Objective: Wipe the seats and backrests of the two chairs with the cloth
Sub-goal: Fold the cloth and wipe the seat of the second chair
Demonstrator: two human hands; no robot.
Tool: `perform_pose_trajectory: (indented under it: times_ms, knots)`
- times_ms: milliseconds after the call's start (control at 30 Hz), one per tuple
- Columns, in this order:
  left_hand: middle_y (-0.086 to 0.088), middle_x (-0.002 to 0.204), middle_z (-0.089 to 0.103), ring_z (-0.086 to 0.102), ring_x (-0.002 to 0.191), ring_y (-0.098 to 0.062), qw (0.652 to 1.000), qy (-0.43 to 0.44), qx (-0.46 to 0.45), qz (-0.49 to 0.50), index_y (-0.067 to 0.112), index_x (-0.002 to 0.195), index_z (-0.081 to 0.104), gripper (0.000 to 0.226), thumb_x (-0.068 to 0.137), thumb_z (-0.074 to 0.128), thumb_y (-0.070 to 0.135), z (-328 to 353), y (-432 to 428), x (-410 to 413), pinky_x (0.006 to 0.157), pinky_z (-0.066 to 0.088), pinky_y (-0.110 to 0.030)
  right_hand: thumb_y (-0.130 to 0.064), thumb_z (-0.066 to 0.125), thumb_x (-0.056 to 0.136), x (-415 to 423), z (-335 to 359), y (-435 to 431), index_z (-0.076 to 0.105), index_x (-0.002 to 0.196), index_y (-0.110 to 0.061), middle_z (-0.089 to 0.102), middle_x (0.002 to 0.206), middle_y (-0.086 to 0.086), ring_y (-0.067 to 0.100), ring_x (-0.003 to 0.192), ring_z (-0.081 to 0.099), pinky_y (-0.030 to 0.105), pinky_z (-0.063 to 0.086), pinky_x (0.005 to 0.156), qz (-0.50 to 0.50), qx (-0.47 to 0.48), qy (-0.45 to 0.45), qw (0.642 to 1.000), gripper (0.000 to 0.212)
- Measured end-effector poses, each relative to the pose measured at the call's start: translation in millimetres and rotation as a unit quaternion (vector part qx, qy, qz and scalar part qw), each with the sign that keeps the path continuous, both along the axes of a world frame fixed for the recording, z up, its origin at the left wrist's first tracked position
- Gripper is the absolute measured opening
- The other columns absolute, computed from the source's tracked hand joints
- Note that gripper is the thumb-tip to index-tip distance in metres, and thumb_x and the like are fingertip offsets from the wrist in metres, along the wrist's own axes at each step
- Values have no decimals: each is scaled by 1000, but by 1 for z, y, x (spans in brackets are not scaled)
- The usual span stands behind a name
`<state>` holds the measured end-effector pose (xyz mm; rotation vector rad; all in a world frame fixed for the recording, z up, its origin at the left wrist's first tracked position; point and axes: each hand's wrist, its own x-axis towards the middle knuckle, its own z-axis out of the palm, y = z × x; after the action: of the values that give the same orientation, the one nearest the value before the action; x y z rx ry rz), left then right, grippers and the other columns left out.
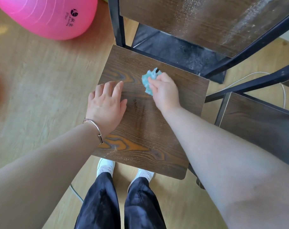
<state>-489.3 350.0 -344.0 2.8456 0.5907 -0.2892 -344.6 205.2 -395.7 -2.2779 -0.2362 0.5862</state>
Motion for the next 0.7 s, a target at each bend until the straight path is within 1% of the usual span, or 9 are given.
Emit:
perform_pose_trajectory:
  times_ms: [67, 167, 233, 333, 400, 500, 533, 600, 700]
  knots:
    - [-10, 137, 46, 43, 120, -38, 1000, 6, 0, 7, 16, 144, 36, 55, 95, 47, 39, 0, 0, -4, 91, 40, -51, -41, 58, 93, -33, 1, -3, 51, 72, -18, 50, 85, -6, 4, 76, 52, 27, 41, 66, 11, 2, 26, 1000, 32]
    - [-11, 138, 46, 43, 120, -39, 1000, 7, -4, 12, 16, 144, 36, 56, 94, 48, 39, 3, -3, -8, 91, 39, -52, -48, 64, 88, -93, 7, -20, 58, 72, -20, 49, 83, -8, 21, 85, 60, 47, 53, 78, 35, 23, 69, 997, 33]
    - [-11, 137, 46, 43, 118, -39, 1000, 8, -2, 8, 15, 144, 37, 56, 94, 49, 39, 4, -5, -11, 91, 40, -52, -45, 59, 93, -130, 8, -39, 60, 76, -25, 47, 83, -11, 19, 85, 57, 45, 51, 78, 86, 41, 104, 990, 26]
    - [-11, 137, 47, 44, 118, -38, 1000, 15, 3, 3, 15, 143, 37, 55, 95, 48, 39, 4, -9, -14, 90, 41, -52, -43, 48, 99, -169, 21, -58, 54, 77, -40, 48, 92, -14, 12, 89, 51, 32, 46, 79, 183, -15, 115, 976, 23]
    - [-11, 136, 47, 45, 118, -38, 1000, 16, 7, 4, 15, 143, 38, 55, 94, 49, 39, 5, -11, -13, 89, 42, -52, -47, 49, 96, -168, 27, -58, 48, 73, -37, 49, 91, -12, 13, 87, 52, 30, 45, 76, 218, -32, 106, 970, 25]
    - [-10, 135, 48, 45, 117, -37, 1000, 8, 5, 9, 15, 143, 39, 55, 94, 49, 39, 5, -14, -4, 89, 42, -52, -47, 56, 92, -111, 20, -62, 59, 79, -28, 48, 82, -12, 11, 80, 49, 20, 40, 69, 116, -18, 31, 993, 23]
    - [-9, 135, 48, 45, 117, -37, 1000, 3, 6, 9, 15, 143, 39, 55, 94, 49, 39, 4, -16, 1, 89, 41, -51, -43, 54, 94, -78, 19, -66, 66, 91, -29, 47, 84, -15, 7, 80, 47, 13, 38, 68, 69, -25, -2, 997, 19]
    - [-9, 134, 49, 46, 116, -37, 1000, -8, 3, 6, 15, 142, 40, 55, 93, 50, 39, 3, -19, 11, 89, 42, -51, -32, 51, 99, -9, 21, -76, 68, 109, -16, 48, 88, -15, 0, 76, 45, 10, 38, 66, -28, -48, -52, 997, 26]
    - [-9, 135, 50, 46, 116, -37, 1000, -19, -9, 1, 16, 141, 41, 54, 94, 51, 38, 1, -24, 26, 90, 42, -51, -33, 52, 101, 54, 19, -87, 62, 105, -11, 52, 81, -12, -2, 75, 55, 10, 43, 59, -94, -71, -55, 991, 25]
